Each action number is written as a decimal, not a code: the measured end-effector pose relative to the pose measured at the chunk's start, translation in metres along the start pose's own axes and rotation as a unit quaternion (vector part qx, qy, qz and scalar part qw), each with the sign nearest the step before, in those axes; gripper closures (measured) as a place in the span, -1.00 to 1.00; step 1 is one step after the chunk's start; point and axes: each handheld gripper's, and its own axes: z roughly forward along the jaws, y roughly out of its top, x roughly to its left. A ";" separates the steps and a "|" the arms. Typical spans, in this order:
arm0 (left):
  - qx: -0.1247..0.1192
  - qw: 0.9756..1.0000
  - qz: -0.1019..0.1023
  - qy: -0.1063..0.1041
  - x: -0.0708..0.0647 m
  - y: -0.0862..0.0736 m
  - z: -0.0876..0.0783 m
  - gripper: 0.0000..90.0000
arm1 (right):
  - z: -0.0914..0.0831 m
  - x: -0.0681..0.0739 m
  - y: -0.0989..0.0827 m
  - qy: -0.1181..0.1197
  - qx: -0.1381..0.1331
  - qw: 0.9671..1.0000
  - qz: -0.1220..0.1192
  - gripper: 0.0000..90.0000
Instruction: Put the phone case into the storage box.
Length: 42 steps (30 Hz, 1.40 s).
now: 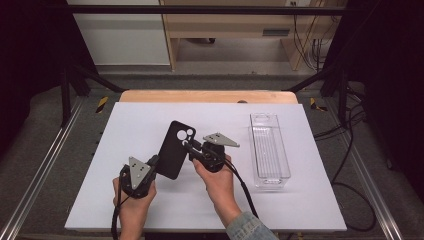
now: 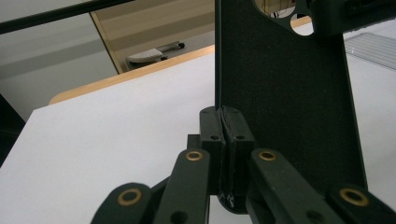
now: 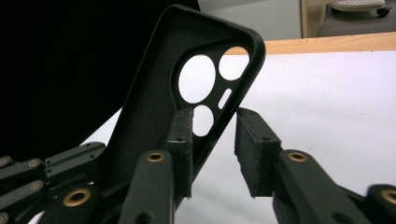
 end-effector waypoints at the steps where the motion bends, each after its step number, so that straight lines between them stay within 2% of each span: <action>1: -0.001 1.000 0.000 -0.001 0.000 0.000 0.000 0.96 | 0.000 -0.001 0.001 0.001 -0.002 1.000 0.003 0.56; 11: -0.003 1.000 -0.001 -0.007 -0.005 0.000 0.000 0.95 | -0.001 -0.003 0.003 0.001 -0.009 1.000 0.016 0.71; 22: 0.001 1.000 -0.026 -0.016 -0.004 -0.004 0.003 0.94 | -0.001 0.002 0.002 -0.001 -0.029 0.999 0.027 0.87; 38: 0.002 0.998 -0.045 -0.033 -0.006 -0.008 0.008 0.90 | 0.001 0.002 0.003 -0.010 -0.033 0.999 0.017 0.89; 39: 0.003 0.997 -0.056 -0.045 -0.005 -0.009 0.010 0.88 | 0.001 0.002 0.003 -0.011 -0.033 0.999 0.014 0.89; 40: 0.007 0.995 -0.076 -0.059 -0.004 -0.010 0.012 0.81 | 0.001 0.002 0.004 -0.014 -0.033 0.999 0.013 0.90; 41: 0.009 0.995 -0.086 -0.056 -0.003 -0.010 0.013 0.65 | 0.001 0.000 0.004 -0.018 -0.034 0.999 0.007 0.90; 42: 0.004 0.995 -0.086 -0.052 -0.003 -0.011 0.014 0.48 | 0.002 -0.001 0.005 -0.021 -0.034 0.999 0.005 0.89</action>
